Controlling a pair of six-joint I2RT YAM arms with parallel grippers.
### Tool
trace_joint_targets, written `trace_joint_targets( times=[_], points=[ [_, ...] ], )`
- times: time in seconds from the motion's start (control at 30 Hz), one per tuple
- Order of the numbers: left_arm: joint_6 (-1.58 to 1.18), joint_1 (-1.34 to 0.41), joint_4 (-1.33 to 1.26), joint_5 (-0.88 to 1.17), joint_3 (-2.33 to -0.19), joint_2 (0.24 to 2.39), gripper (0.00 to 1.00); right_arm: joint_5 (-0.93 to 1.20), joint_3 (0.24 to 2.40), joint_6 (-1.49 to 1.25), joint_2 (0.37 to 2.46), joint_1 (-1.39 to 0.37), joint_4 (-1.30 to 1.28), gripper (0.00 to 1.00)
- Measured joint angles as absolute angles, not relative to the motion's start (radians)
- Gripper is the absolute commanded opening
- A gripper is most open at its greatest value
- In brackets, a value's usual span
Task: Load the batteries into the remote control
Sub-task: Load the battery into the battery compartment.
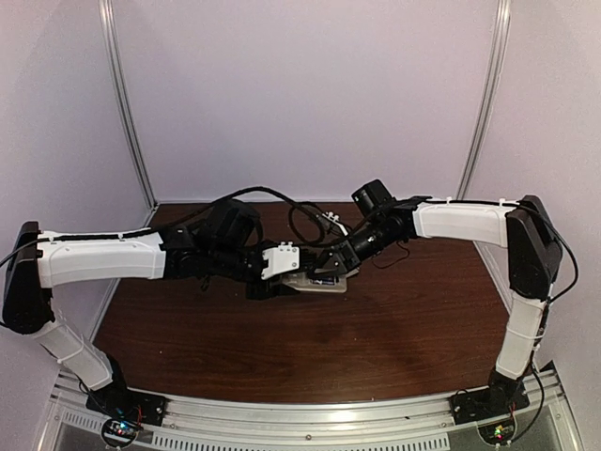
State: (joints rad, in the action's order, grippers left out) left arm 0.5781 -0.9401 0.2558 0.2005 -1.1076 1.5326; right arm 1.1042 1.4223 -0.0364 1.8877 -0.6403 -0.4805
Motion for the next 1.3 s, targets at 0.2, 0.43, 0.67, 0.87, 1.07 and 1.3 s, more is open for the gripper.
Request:
trace_joint_targets(
  times=[0.2,0.43,0.67,0.87,1.07,1.3],
  points=[
    [0.578,-0.944,0.254,0.181,-1.108,1.533,0.0,1.125,1.41,-0.101,1.888,-0.626,-0.415,0.82],
    [0.578,-0.944,0.239,0.155,-1.107,1.532,0.0,1.135,1.385,-0.134,1.888,-0.618,-0.375,0.86],
    [0.578,-0.944,0.229,0.145,-1.106,1.53,0.0,1.135,1.38,-0.136,1.887,-0.617,-0.371,0.8],
    [0.578,-0.944,0.218,0.126,-1.094,1.523,0.0,1.149,1.369,-0.156,1.887,-0.615,-0.345,0.64],
    [0.577,-0.944,0.193,0.091,-1.067,1.503,0.0,1.192,1.317,-0.245,1.883,-0.593,-0.23,0.42],
    [0.572,-0.942,0.188,0.061,-1.06,1.481,0.0,1.217,1.304,-0.295,1.883,-0.576,-0.178,0.61]
  ],
)
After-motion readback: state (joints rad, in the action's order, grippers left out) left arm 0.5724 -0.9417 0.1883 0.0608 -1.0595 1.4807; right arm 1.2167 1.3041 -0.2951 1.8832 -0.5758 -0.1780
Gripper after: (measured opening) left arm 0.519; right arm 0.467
